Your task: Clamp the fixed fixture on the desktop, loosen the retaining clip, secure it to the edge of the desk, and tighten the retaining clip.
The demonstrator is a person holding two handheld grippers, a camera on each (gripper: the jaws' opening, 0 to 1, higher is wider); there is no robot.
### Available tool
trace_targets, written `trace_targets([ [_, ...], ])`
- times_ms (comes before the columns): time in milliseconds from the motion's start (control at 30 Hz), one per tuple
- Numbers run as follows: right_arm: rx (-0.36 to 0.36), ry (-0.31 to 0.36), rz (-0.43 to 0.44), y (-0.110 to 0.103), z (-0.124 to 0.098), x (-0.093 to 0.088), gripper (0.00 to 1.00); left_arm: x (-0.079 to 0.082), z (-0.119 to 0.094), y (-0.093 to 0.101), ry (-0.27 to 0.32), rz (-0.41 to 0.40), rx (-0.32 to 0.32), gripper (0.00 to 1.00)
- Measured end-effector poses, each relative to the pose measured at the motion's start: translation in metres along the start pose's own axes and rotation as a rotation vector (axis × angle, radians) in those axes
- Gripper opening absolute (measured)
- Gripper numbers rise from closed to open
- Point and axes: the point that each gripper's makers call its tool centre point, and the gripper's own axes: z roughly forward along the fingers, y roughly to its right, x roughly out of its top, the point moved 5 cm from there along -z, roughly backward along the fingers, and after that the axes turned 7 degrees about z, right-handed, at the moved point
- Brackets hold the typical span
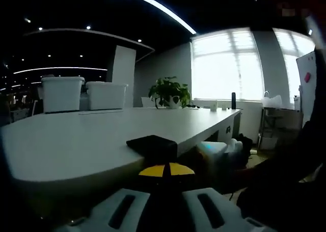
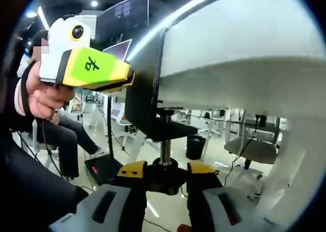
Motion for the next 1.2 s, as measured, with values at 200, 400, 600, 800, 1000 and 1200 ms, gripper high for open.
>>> trace_targets([
  [200, -0.221, 0.021, -0.033, -0.010, -0.018, 0.002, 0.36, 0.000, -0.001, 0.000, 0.003, 0.010, -0.022, 0.01],
  [400, -0.521, -0.014, -0.060, -0.033, -0.021, -0.001, 0.47, -0.001, -0.002, -0.002, 0.018, 0.001, -0.061, 0.01],
  [600, -0.713, 0.016, -0.006, -0.034, -0.011, 0.001, 0.49, -0.002, -0.001, -0.007, 0.036, -0.017, -0.102, 0.01],
  [800, -0.762, 0.003, 0.070, -0.024, -0.002, -0.003, 0.53, -0.004, 0.001, -0.013, 0.049, -0.033, -0.122, 0.01],
  [1000, -0.814, -0.002, 0.053, -0.025, -0.005, 0.001, 0.32, -0.005, 0.002, -0.016, 0.057, -0.043, -0.126, 0.01],
  [1200, -0.826, 0.002, 0.036, -0.025, -0.005, 0.000, 0.26, -0.006, 0.003, -0.016, 0.059, -0.045, -0.120, 0.01],
])
